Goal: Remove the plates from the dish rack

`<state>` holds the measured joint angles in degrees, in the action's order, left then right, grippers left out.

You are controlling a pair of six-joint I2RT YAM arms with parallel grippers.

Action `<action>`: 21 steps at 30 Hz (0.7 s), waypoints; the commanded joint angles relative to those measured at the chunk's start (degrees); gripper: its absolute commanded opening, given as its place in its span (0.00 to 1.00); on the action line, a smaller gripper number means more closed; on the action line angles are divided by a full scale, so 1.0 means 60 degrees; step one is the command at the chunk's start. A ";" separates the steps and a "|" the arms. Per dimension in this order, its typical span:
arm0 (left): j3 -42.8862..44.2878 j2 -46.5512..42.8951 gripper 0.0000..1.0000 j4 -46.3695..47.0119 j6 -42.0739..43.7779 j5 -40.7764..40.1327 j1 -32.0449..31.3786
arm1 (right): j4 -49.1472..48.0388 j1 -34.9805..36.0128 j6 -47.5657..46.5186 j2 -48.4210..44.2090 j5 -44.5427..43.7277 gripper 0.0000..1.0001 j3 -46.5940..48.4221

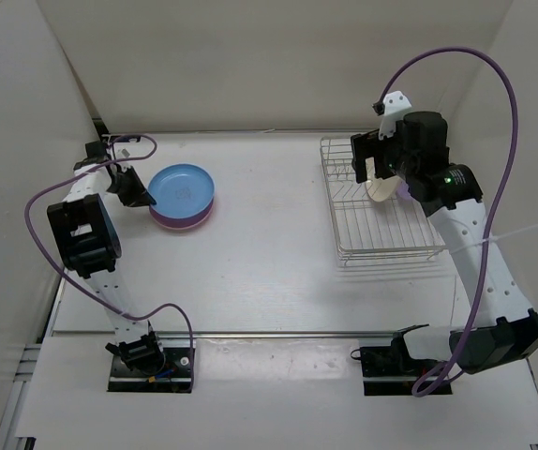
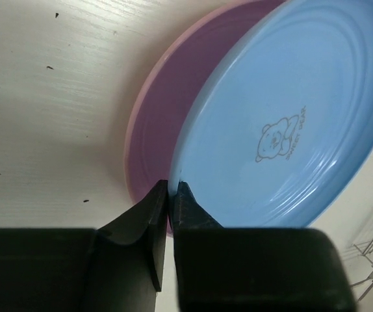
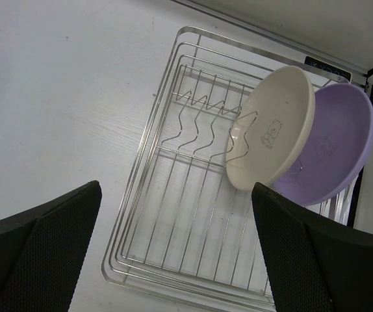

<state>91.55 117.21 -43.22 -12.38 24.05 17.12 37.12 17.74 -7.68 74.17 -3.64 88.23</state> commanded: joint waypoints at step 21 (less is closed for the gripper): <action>-0.0141 -0.0374 0.73 -0.0135 0.0290 -0.0010 -0.0159 | -0.0387 -0.0026 0.0050 -0.0365 0.0284 0.99 -0.0085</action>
<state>91.33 117.75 -43.48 -11.79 23.33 16.95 37.15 17.74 -7.68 73.84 -2.74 88.23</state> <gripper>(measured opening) 0.701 0.994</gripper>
